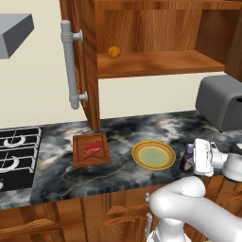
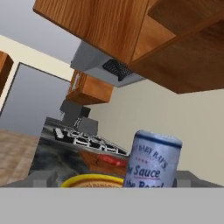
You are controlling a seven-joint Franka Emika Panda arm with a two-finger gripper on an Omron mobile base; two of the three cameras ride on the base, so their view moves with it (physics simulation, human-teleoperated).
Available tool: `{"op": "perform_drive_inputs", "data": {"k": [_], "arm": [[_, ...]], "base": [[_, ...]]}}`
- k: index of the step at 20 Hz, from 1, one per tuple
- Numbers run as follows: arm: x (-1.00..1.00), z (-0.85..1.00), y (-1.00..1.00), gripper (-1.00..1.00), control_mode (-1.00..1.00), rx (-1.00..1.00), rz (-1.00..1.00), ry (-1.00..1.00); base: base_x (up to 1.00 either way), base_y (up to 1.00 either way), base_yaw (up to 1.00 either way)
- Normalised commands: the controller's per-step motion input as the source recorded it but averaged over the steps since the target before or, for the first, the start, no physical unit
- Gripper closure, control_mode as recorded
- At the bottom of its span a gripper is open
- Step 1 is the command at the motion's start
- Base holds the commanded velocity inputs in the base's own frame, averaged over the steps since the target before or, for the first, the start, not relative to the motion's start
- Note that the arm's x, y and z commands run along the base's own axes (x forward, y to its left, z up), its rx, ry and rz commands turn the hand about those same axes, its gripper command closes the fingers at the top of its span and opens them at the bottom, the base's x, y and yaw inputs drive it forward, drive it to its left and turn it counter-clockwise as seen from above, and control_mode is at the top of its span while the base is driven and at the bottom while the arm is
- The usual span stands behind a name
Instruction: Pick the steak from the plate and place it on the cutting board. Then pick the condiment bottle from the cabinet and place it next to the cutting board.
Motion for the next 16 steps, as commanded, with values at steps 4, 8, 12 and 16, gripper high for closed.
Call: {"op": "perform_drive_inputs", "data": {"k": [4, 8, 12, 16], "arm": [[0.07, 0.05, 0.0, -1.0, -1.0, 0.0, 0.0, 0.03], [0.05, 0.06, 0.0, -1.0, -1.0, 0.0, 0.0, 0.01], [0.06, 0.01, -0.01, -1.0, -1.0, 0.0, -0.01, 0.0], [0.0, 0.0, -0.11, -1.0, -1.0, 0.0, -0.03, 0.0]], "base": [[0.0, 0.0, 0.0], [0.0, 0.0, 0.0], [0.0, 0.0, 0.0], [0.0, 0.0, 0.0]]}}
